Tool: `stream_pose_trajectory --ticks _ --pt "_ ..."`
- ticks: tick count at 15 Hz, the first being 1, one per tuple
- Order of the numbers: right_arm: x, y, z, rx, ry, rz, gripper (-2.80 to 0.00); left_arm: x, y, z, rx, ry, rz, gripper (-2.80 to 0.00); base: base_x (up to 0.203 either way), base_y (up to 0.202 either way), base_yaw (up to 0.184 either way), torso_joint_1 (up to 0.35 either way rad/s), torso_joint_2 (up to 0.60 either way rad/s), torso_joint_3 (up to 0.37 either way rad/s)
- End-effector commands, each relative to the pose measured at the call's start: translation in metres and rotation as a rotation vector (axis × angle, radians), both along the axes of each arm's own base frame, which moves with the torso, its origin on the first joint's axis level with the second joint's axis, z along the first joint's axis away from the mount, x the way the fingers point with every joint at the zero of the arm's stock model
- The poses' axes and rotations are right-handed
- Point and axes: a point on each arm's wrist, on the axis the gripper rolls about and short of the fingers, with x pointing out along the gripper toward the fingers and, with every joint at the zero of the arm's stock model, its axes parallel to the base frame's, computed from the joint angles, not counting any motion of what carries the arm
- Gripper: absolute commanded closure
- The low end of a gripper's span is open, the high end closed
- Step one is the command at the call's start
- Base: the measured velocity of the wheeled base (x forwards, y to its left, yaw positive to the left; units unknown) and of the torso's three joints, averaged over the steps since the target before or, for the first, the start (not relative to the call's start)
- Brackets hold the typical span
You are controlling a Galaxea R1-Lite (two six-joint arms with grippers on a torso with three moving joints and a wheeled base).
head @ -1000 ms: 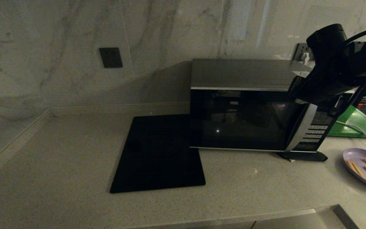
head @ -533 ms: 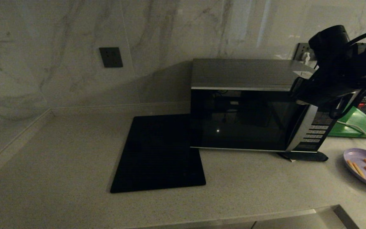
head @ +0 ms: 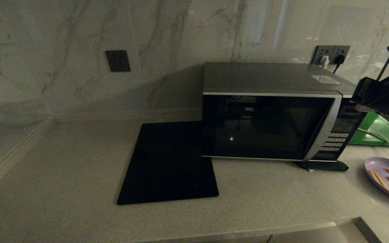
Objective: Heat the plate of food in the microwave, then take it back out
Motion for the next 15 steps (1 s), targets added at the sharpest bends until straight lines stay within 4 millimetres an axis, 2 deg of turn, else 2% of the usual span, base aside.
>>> stream_pose_trajectory --ticks 1,4,7,15 --pt "-0.005 -0.029 0.001 -0.010 -0.012 -0.079 0.00 0.000 0.000 0.000 -0.001 0.001 0.001 0.00 0.000 0.000 0.000 0.000 0.00 0.000" --pt "0.013 -0.063 -0.008 -0.021 -0.041 -0.118 0.00 0.000 0.000 0.000 -0.001 0.001 0.001 0.00 0.000 0.000 0.000 0.000 0.00 0.000" --pt "0.029 -0.079 -0.009 -0.013 -0.061 -0.138 0.00 0.000 0.000 0.000 -0.001 0.001 0.001 0.00 0.000 0.000 0.000 0.000 0.00 0.000" --pt "0.048 -0.094 -0.016 0.021 -0.059 -0.122 0.00 0.000 0.000 0.000 -0.001 0.001 0.001 0.00 0.000 0.000 0.000 0.000 0.00 0.000"
